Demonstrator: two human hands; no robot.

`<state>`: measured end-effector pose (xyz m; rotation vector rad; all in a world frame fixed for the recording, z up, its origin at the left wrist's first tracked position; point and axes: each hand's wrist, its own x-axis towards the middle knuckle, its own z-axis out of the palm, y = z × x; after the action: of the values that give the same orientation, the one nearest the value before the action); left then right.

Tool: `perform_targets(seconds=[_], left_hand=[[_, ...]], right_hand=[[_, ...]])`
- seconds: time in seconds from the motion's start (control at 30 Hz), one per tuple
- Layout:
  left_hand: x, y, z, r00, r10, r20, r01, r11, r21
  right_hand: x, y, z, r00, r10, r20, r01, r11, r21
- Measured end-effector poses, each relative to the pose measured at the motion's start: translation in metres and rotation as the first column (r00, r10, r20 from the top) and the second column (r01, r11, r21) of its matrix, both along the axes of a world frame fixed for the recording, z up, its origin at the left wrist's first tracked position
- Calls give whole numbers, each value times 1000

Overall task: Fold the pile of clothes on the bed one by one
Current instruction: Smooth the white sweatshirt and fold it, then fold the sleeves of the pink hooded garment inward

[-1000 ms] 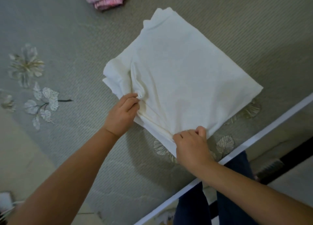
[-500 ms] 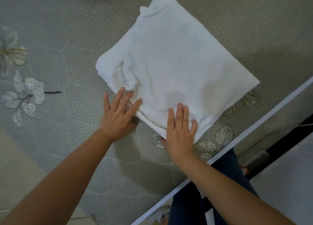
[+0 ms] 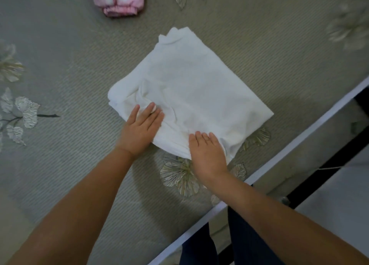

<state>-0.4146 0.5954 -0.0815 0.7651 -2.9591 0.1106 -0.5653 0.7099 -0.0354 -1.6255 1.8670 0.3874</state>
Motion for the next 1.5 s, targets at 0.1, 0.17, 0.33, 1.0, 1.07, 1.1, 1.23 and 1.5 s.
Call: perform_targets(seconds=[0.1,0.17,0.33,1.0,1.07,1.1,1.23,1.5], left_hand=[[-35,-4,35,991,54,-123,-54,999,2],[-66,-14,67,969,68,-236,-71,997,-7],[-147,-49,144,955,2,-295,-35,994,-106],[-650,-195,357,942,-297,-155,196,863,-465],[-700,-208,387,926,-333,-180,195,826,-528],[-721,-213,400,919,-344,-193,184,807,-562],[-791,-226,401,877,-401,-266,162,767,-621],[-808,-200,197,898,13,440,-70,991,114]], right_hand=[[-42,-10,42,999,11,-38,-16,991,-131],[-73,-21,77,993,20,-112,-46,970,-239],[-163,-51,144,996,-2,-87,-19,970,-243],[-633,-163,298,899,-378,-223,-15,482,-876],[-675,-172,328,873,-430,-231,-53,388,-920],[-694,-175,340,867,-445,-223,-54,362,-931],[-753,-179,343,798,-522,-303,-151,314,-938],[-770,-171,161,860,-355,-366,255,922,-292]])
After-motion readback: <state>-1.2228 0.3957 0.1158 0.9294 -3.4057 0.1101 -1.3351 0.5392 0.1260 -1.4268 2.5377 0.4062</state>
